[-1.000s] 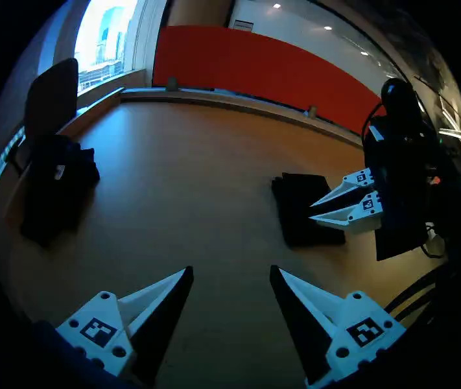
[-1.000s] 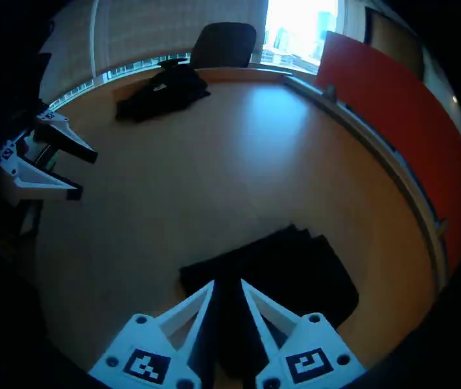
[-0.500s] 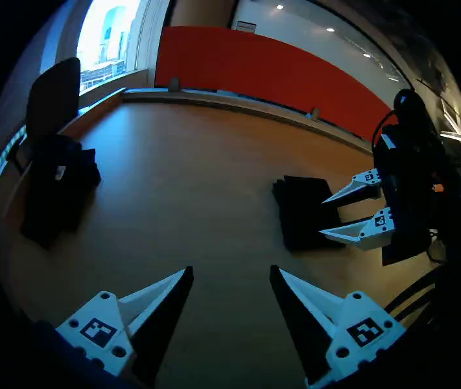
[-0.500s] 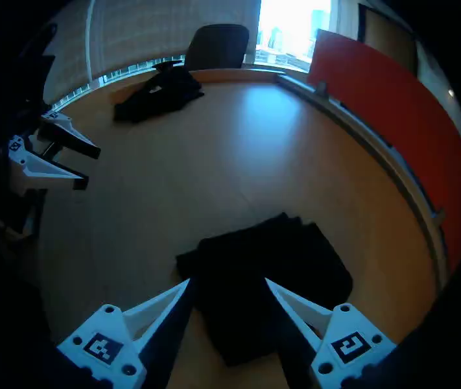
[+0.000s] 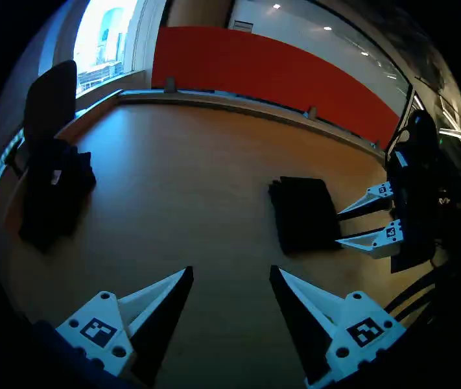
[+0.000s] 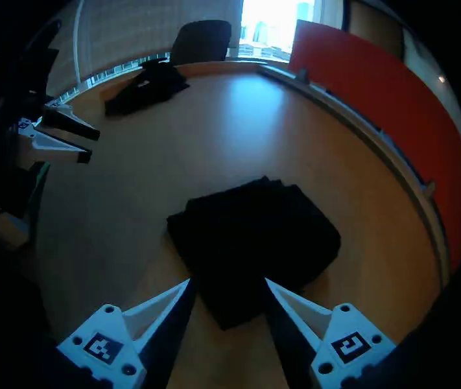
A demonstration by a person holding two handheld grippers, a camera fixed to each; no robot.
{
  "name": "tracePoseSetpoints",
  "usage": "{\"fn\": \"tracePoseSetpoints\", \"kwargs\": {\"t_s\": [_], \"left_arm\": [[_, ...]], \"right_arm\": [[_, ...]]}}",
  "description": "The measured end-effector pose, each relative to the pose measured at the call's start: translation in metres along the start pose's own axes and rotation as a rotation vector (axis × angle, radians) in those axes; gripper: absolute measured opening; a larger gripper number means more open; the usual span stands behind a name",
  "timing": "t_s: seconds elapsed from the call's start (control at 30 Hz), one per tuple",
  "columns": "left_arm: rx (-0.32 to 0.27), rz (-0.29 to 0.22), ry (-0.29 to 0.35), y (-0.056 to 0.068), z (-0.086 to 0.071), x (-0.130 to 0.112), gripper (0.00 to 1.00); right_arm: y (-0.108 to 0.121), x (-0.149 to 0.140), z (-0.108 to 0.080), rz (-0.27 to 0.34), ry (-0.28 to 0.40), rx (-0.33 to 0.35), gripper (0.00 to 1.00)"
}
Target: Fold towel
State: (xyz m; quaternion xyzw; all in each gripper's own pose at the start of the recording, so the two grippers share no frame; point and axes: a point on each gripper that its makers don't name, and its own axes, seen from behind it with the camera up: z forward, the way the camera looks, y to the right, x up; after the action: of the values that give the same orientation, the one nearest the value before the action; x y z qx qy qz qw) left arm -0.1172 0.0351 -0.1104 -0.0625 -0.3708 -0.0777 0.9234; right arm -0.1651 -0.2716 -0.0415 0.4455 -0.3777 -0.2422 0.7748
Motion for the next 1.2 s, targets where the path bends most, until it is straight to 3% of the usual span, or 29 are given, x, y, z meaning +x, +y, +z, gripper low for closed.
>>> {"fn": "tracePoseSetpoints", "kwargs": {"t_s": [0.27, 0.67, 1.2], "left_arm": [[-0.003, 0.01, -0.006, 0.005, 0.002, -0.001, 0.87], [-0.002, 0.01, -0.006, 0.008, 0.001, -0.002, 0.87], [-0.008, 0.012, -0.007, 0.011, 0.001, -0.005, 0.87]], "right_arm": [[0.004, -0.021, -0.009, 0.035, -0.014, -0.017, 0.7], [-0.003, -0.044, -0.003, 0.048, -0.049, -0.016, 0.7], [-0.003, -0.05, 0.003, 0.098, -0.05, -0.012, 0.45]]}}
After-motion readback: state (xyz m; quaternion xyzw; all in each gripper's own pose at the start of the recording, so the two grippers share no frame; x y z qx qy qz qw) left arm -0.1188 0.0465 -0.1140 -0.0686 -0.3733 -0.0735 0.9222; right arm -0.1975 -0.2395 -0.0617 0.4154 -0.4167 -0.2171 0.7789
